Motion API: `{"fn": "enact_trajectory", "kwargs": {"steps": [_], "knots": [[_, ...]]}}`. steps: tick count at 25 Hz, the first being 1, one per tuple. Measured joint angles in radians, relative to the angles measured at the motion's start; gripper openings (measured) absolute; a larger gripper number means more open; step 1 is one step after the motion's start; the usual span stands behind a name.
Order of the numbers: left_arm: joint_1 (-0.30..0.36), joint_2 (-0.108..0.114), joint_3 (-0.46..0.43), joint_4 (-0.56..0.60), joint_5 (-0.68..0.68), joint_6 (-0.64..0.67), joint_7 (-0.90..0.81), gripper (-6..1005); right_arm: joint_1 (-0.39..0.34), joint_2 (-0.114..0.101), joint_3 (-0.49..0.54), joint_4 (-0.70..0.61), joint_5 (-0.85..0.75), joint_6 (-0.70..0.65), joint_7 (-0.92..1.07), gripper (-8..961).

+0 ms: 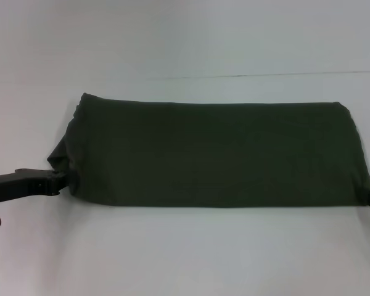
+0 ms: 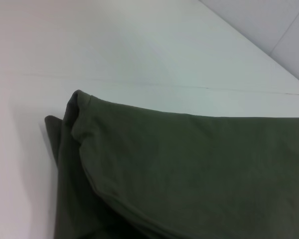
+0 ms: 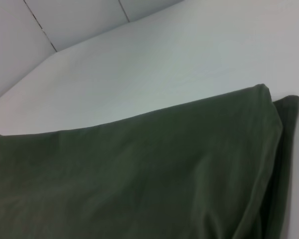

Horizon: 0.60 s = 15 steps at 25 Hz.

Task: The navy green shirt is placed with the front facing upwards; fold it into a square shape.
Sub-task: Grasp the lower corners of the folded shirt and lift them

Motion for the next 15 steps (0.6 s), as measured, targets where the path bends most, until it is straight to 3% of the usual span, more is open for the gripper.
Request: {"fn": "enact_trajectory", "kwargs": {"steps": [1,6,15], "knots": [[0.000,0.000,0.000,0.000,0.000,0.001,0.000,24,0.000,0.000,0.001,-0.001,0.001,-0.002,0.000,72],[0.002,0.002,-0.001,0.000,0.000,0.017,0.004,27,-0.007,-0.007,0.005,-0.005,0.003,-0.028,0.000,53],[0.028,0.011,-0.020,0.031,0.008,0.185,0.039,32,-0.047,-0.014,0.014,-0.044,0.002,-0.102,-0.010,31]]}}
